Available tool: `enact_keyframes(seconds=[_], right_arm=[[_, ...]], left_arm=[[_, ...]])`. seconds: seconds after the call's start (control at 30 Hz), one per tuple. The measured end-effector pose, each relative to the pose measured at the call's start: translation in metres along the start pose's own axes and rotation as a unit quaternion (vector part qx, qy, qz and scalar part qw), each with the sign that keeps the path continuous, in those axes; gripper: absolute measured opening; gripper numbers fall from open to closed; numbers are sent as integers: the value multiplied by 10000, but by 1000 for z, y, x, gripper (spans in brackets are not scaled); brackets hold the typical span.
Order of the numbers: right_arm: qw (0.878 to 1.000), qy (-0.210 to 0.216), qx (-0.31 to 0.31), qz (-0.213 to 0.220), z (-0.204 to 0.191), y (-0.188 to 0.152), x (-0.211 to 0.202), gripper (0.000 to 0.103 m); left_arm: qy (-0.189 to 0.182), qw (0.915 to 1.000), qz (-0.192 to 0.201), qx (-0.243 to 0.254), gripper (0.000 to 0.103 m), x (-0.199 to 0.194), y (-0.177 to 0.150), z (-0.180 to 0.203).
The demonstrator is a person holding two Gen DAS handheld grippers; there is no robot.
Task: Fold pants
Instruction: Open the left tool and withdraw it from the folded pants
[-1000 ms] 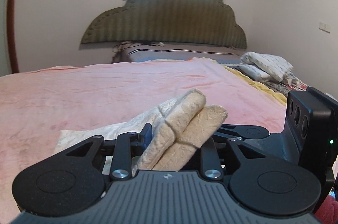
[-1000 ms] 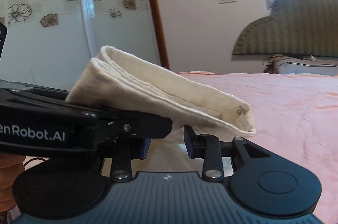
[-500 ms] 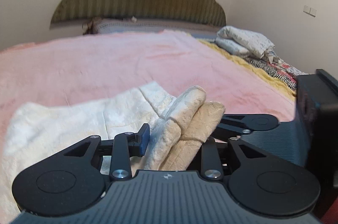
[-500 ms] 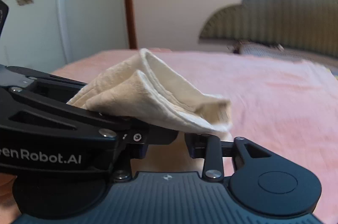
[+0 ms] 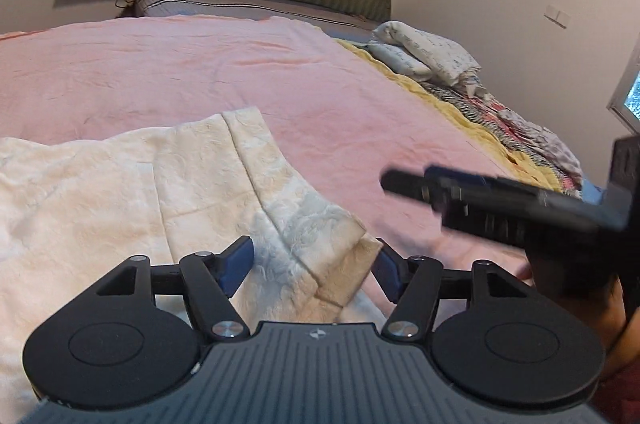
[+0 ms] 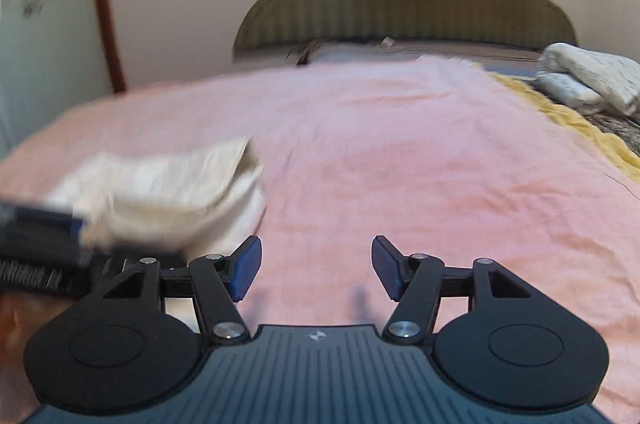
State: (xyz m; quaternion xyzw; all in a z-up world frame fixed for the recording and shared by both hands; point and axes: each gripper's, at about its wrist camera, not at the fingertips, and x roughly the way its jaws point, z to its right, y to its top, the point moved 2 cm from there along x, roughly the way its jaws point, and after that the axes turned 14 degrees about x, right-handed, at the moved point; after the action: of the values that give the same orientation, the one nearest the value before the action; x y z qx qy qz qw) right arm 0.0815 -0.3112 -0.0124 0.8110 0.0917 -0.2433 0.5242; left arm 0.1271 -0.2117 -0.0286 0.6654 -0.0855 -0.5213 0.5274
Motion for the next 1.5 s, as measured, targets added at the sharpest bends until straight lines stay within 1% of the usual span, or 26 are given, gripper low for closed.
enact_keyframes(seconds=[0.07, 0.13, 0.23, 0.27, 0.3, 0.37, 0.4, 0.43, 0.5, 0.57, 0.63, 0.67, 0.7, 0.73, 0.77, 0.83, 0.9, 0.97, 1.03, 1.07, 1.13, 1.2, 1.27, 1.33, 1.43, 1.5], right_arm=[[9993, 333, 178, 79, -6, 6, -1, 67], [9980, 613, 105, -69, -18, 4, 3, 67], [9941, 1000, -34, -412, -35, -9, 18, 67], [9941, 963, -71, -484, -38, -12, 22, 67], [9957, 786, -133, -472, -38, -13, 25, 67], [9994, 187, -227, -194, -34, -14, 21, 67], [9997, -43, -238, -94, -30, -13, 18, 67], [9997, -104, -219, -25, -28, -12, 14, 67], [9996, 247, -128, 6, -26, -9, 3, 67], [9970, 754, -169, -76, -33, -13, -4, 67], [9936, 952, -538, -291, -48, -24, -3, 67], [9922, 866, -784, -427, -54, -31, 1, 67], [9912, 553, -1055, -583, -58, -39, 9, 67], [9903, 244, -1194, -674, -57, -46, 17, 68], [9910, 138, -1116, -727, -53, -49, 20, 72], [9948, 241, -721, -680, -48, -46, 15, 73], [9960, 266, -741, -421, -54, -41, 5, 73], [9948, 458, -873, -249, -64, -38, -4, 73], [9922, 591, -1029, -375, -71, -40, -1, 76], [9912, 487, -1117, -521, -71, -43, 5, 78], [9876, 167, -1239, -954, -66, -54, 21, 79], [9904, 338, -945, -955, -56, -54, 19, 79], [9921, 498, -655, -950, -48, -45, 16, 79], [9939, 482, -548, -829, -44, -32, 16, 79], [9953, 476, -426, -732, -44, -19, 23, 79], [9949, 492, -436, -771, -46, -18, 30, 79]], left_arm=[[30, 10000, -6, 3, 68, -15, -3, -4], [184, 9998, 24, -124, 70, -32, -8, -15], [769, 9966, -1, -281, 68, -62, -14, -34], [817, 9962, 59, -306, 69, -71, -16, -40], [753, 9965, 119, -347, 69, -81, -18, -47], [687, 9963, 235, -470, 70, -99, -23, -59], [801, 9951, 265, -510, 70, -105, -26, -65], [952, 9939, 250, -502, 70, -109, -31, -71], [1179, 9913, 158, -563, 70, -113, -40, -83], [1160, 9906, -16, -727, 69, -112, -50, -95], [1101, 9912, -219, -697, 70, -112, -61, -101], [1096, 9917, -371, -557, 70, -110, -67, -100], [1178, 9909, -520, -387, 70, -108, -73, -99], [1327, 9890, -604, -251, 70, -107, -78, -97], [1434, 9876, -620, -158, 70, -109, -83, -96], [1504, 9875, -439, -178, 69, -118, -86, -96], [1539, 9874, -224, -297, 69, -128, -86, -99], [1499, 9880, -222, -305, 70, -129, -85, -101], [1395, 9881, -593, -244, 71, -116, -90, -100], [1418, 9876, -624, -272, 71, -114, -94, -99], [1382, 9887, -462, -360, 70, -117, -95, -99], [1374, 9892, -296, -408, 70, -125, -89, -104], [1422, 9886, -148, -476, 70, -130, -80, -111], [1460, 9875, -113, -581, 71, -131, -71, -121], [1592, 9836, -132, -840, 77, -126, -64, -133], [1651, 9790, -274, -1165, 78, -116, -64, -142]])
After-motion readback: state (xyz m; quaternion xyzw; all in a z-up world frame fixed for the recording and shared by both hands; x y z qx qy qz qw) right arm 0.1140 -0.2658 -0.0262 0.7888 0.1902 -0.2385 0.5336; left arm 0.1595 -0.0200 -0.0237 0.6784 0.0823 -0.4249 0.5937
